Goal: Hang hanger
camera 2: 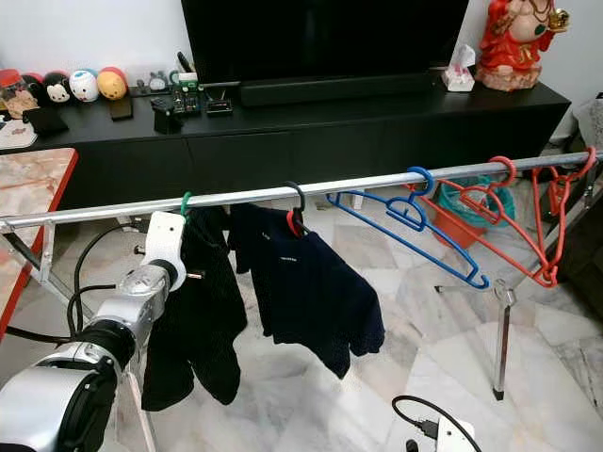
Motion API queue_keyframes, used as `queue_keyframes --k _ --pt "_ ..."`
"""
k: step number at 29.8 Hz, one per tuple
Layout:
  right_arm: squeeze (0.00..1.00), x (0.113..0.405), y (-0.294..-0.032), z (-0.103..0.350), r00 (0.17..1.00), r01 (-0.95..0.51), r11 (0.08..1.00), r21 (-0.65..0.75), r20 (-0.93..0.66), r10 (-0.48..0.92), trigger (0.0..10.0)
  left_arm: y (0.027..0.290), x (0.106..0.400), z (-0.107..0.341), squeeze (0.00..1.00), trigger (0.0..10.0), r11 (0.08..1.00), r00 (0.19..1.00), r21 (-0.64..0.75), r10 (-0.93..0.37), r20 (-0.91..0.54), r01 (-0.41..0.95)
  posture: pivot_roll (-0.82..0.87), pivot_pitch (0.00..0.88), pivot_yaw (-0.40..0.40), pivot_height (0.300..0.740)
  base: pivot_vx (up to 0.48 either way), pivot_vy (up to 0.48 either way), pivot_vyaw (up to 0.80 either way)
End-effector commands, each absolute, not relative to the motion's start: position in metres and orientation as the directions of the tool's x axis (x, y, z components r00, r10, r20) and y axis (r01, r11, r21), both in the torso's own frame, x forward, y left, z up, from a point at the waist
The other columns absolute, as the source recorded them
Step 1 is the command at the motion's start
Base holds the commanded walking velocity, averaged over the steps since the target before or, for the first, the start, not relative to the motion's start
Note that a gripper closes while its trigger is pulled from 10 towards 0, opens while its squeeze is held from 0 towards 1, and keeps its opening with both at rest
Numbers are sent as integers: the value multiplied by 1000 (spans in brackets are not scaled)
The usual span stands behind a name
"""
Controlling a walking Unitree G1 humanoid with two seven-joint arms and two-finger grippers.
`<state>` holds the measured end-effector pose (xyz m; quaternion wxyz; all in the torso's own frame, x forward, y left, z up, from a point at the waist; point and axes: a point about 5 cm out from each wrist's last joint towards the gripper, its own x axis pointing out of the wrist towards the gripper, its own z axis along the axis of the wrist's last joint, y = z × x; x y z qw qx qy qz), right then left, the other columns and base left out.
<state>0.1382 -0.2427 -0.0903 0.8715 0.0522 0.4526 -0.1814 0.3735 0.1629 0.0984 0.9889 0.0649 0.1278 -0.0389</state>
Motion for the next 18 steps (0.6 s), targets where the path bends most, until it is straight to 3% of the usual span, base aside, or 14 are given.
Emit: queue_keyframes --k 1,11,18 --pt "0 141 -242 -90 533 366 928 -65 -803 -267 10000 166 373 99 1000 10000 989 967 114 -63 -245 93 -10 0 -9 740 0 0 0" --pt "0 142 -240 -90 537 356 933 -58 -804 -255 10000 176 364 100 1000 10000 982 973 138 -98 -207 128 10 0 -14 740 0 0 0" --pt "0 141 -239 -90 537 346 936 -57 -807 -247 10000 186 341 115 1000 10000 972 982 168 -141 -125 161 27 0 -18 740 0 0 0"
